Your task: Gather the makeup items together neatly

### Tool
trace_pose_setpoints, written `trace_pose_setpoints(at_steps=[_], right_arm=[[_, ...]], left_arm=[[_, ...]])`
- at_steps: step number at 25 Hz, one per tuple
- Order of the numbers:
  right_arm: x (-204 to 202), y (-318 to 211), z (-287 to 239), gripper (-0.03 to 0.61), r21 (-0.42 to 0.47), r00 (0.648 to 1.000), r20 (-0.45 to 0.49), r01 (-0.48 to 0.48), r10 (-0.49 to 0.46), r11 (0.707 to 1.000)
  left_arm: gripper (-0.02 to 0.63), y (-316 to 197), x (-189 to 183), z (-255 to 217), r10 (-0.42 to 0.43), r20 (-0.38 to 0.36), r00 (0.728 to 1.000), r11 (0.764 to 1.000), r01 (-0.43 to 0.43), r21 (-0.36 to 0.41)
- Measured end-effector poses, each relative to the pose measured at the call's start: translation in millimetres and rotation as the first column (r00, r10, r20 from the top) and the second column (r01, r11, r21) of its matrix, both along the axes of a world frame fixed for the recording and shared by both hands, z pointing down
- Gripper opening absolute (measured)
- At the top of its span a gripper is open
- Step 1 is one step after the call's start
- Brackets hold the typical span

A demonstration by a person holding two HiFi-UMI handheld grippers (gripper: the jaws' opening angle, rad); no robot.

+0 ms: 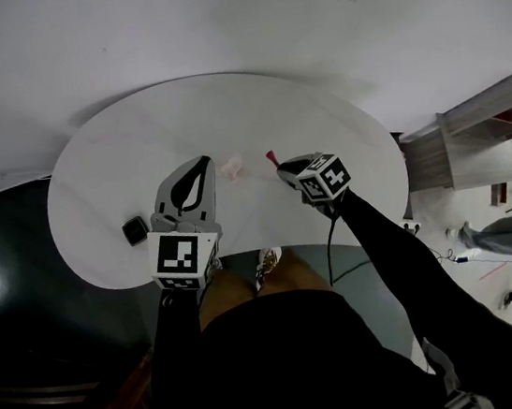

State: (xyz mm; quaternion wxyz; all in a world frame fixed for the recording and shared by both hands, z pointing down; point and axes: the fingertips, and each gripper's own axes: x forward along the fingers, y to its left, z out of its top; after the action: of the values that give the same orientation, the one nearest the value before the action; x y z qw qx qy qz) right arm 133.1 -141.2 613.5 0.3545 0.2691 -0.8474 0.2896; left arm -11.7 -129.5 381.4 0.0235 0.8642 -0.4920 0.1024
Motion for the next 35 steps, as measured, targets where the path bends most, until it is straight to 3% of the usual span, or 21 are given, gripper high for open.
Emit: trace_pose_setpoints(at_steps=[5, 11, 16, 23, 30, 35], right_arm=[[-9.1, -18.0, -2.7, 0.064, -0.036, 0.972, 0.053, -0.227, 0.229, 0.973], [-9.5, -28.1, 4.8, 0.064, -0.090, 0.900, 0.006, -0.435, 0.437, 0.896], [-12.5, -30.4, 11.7, 0.064, -0.097, 0.886, -0.024, -0.463, 0.463, 0.881], [-9.8, -30.2, 43.5, 0.064, -0.190, 0.855, -0.085, -0.517, 0.511, 0.834], [-22.6, -39.7, 47.2, 0.064, -0.213, 0.857, -0.086, -0.513, 0.507, 0.831], [-21.7, -41.2, 55.4, 0.066, -0.206, 0.848, -0.148, -0.530, 0.509, 0.823]], left_arm=[[0.017, -3.2, -20.3, -10.5, -0.022, -0.013, 1.000, 0.999, 0.022, 0.043], [0.017, -8.1, -31.6, -28.2, -0.027, -0.039, 0.999, 0.997, 0.030, 0.068], [0.017, -10.0, -38.9, -26.9, -0.011, -0.028, 1.000, 0.999, 0.012, 0.043], [0.017, -11.9, -45.7, -20.9, 0.002, -0.019, 1.000, 1.000, -0.002, 0.028], [0.017, -17.7, -55.4, -9.5, -0.006, -0.004, 1.000, 1.000, 0.006, 0.009], [0.017, -19.9, -55.9, -3.1, 0.000, -0.005, 1.000, 1.000, 0.000, -0.005]])
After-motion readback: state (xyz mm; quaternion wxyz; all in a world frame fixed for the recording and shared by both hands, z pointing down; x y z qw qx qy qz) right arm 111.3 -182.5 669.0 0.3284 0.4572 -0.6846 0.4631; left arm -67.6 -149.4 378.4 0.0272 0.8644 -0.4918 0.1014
